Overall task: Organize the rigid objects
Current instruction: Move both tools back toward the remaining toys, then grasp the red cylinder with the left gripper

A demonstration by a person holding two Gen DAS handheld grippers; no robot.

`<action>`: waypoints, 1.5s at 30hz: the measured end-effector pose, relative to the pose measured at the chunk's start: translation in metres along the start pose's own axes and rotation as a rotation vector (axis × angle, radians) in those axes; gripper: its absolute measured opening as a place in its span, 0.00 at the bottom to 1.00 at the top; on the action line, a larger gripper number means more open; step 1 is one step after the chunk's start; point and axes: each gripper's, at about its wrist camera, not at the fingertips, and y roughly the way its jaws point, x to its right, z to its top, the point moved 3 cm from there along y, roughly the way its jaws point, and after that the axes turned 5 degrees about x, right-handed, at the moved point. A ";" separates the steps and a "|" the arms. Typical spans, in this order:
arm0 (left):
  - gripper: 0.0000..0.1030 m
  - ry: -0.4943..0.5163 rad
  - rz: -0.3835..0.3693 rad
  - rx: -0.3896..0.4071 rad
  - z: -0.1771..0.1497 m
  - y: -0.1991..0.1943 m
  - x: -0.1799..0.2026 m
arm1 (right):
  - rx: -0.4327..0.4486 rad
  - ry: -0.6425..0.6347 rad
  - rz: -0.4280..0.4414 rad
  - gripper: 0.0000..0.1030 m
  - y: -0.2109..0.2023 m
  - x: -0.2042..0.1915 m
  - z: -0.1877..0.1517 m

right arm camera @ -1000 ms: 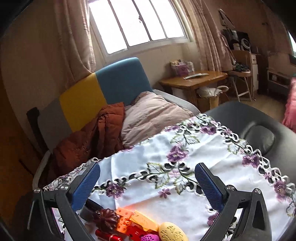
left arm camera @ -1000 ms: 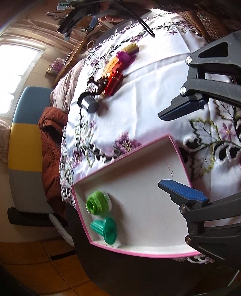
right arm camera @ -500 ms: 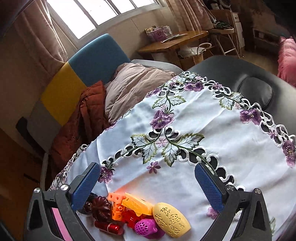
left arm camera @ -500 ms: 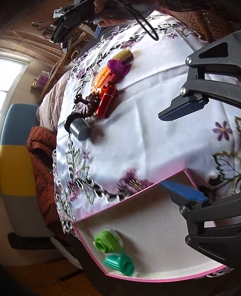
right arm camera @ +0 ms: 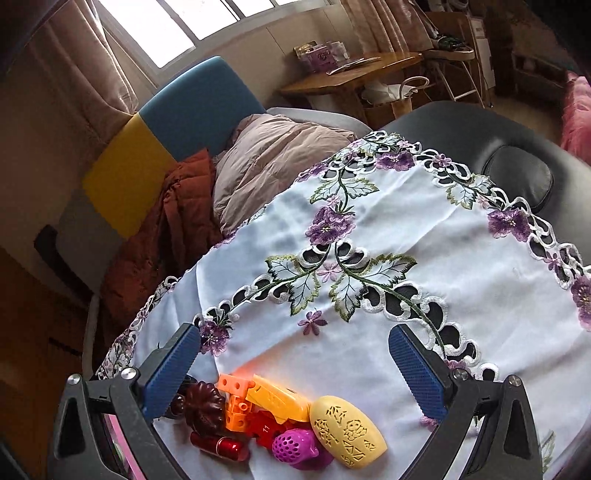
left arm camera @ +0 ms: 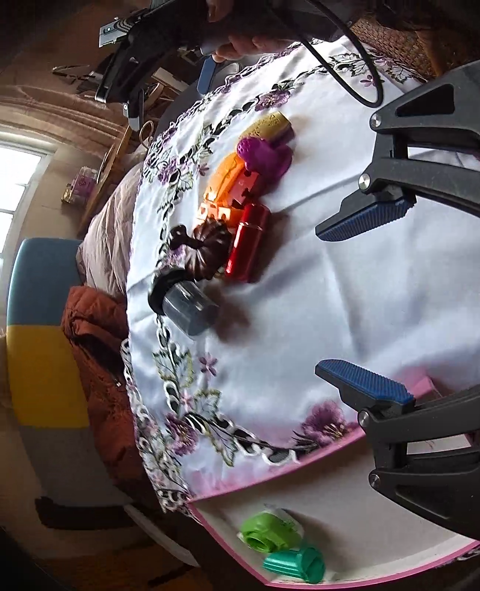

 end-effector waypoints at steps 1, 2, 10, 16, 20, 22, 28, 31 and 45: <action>0.65 0.016 -0.009 -0.002 0.004 0.004 0.005 | 0.000 0.003 -0.001 1.00 0.000 0.001 0.000; 0.66 0.033 -0.022 -0.007 0.008 0.010 0.010 | -0.005 0.003 -0.003 1.00 0.001 0.001 0.000; 0.82 0.166 -0.065 -0.038 0.033 0.055 0.035 | -0.027 0.007 0.003 1.00 0.005 0.001 -0.002; 0.84 0.186 -0.086 -0.063 0.043 0.081 0.043 | -0.035 0.008 0.003 1.00 0.007 0.001 -0.003; 0.74 0.149 -0.093 -0.070 0.041 0.094 0.039 | -0.044 -0.004 -0.002 1.00 0.010 -0.002 -0.005; 0.74 0.139 -0.108 -0.049 0.039 0.090 0.036 | -0.045 -0.012 -0.004 1.00 0.010 -0.003 -0.006; 0.74 0.119 -0.098 -0.013 0.013 0.062 0.023 | -0.055 0.015 -0.001 1.00 0.012 0.003 -0.005; 0.74 0.145 -0.083 0.019 -0.009 0.045 0.021 | -0.076 0.062 -0.002 1.00 0.016 0.012 -0.006; 0.74 0.059 -0.067 0.081 -0.045 0.003 -0.019 | -0.241 0.023 0.007 0.99 0.041 0.008 -0.033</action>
